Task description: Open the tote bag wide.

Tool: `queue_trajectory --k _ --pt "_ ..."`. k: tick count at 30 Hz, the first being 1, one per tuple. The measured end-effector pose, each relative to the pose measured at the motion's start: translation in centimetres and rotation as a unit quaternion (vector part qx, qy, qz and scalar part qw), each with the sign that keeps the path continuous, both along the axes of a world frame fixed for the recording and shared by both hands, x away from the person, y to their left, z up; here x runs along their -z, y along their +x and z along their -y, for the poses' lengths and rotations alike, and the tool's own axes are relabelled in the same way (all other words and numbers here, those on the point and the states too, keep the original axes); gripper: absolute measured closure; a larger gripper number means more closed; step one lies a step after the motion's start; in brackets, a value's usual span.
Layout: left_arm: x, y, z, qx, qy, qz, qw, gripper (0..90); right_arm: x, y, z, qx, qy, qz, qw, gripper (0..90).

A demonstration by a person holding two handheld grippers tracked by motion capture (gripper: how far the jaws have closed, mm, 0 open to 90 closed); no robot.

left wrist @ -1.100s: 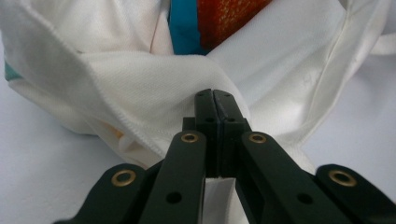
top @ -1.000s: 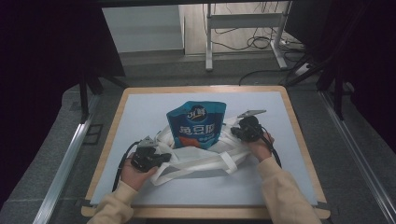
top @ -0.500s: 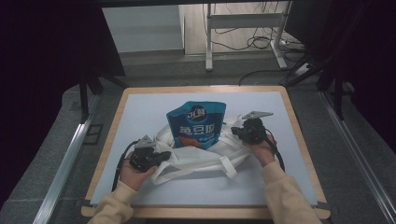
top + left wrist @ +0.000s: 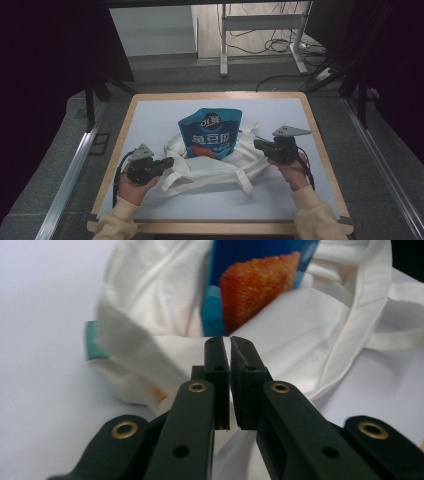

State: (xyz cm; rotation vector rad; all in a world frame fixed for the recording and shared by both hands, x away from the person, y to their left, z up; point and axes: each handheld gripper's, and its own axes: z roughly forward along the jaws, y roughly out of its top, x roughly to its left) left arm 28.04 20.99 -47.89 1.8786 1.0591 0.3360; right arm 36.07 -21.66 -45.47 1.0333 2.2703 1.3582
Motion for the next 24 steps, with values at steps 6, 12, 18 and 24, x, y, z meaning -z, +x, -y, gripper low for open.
queue_trajectory --k 6,12,18,24 --pt "0.3 -0.4 -1.7 -0.02 -0.011 0.006 0.9997 66.7 0.0 -3.0 2.0 -0.015 0.021 0.025 0.9994 58.0" --pt "1.0 -0.7 -3.1 -0.056 -0.009 0.002 0.9984 45.7 0.4 -4.6 4.2 0.009 0.022 0.035 0.9991 46.5" --pt "2.5 -0.8 -4.5 -0.083 0.009 -0.013 0.9964 38.8 2.5 -5.4 7.5 0.044 0.013 0.018 0.9988 43.0" --pt "3.3 -0.5 -4.7 -0.088 0.018 -0.025 0.9956 36.9 3.6 -5.1 8.4 0.061 0.005 0.002 0.9981 42.4"
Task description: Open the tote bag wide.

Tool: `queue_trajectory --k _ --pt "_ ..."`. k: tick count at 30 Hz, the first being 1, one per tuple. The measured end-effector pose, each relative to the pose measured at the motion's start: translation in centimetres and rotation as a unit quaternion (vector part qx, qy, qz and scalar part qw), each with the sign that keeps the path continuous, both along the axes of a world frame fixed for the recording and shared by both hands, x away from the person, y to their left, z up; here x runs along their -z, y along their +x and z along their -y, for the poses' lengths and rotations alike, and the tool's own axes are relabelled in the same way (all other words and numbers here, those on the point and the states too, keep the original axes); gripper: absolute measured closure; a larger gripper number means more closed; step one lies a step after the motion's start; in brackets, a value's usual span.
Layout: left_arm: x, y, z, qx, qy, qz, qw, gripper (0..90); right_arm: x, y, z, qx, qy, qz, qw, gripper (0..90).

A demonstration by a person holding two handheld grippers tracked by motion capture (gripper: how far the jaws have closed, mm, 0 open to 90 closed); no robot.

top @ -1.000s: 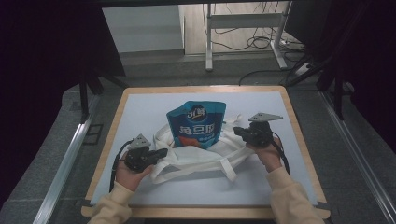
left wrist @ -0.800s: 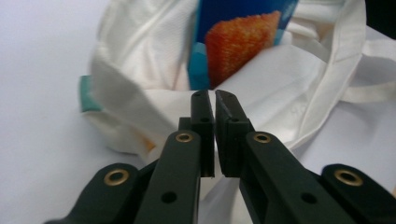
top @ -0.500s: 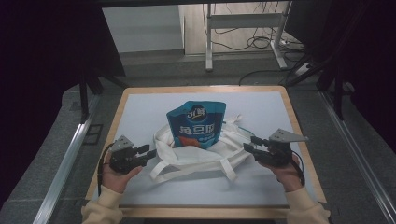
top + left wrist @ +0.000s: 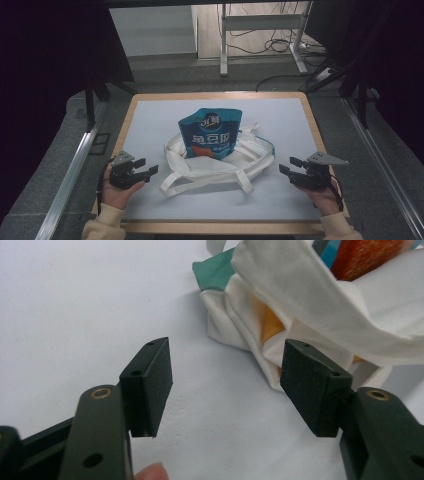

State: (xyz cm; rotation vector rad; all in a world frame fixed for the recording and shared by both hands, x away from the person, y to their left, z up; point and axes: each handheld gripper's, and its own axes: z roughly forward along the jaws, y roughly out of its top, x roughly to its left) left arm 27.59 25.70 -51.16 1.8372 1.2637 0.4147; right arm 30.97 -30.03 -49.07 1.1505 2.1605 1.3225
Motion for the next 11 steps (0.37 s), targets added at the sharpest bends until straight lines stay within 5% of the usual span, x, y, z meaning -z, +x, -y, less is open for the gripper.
queue_trajectory --k 11 --pt "0.63 0.51 0.1 -0.006 0.014 -0.011 0.9998 32.9 0.33 0.23 -0.29 0.004 -0.012 0.002 0.9999 39.2"
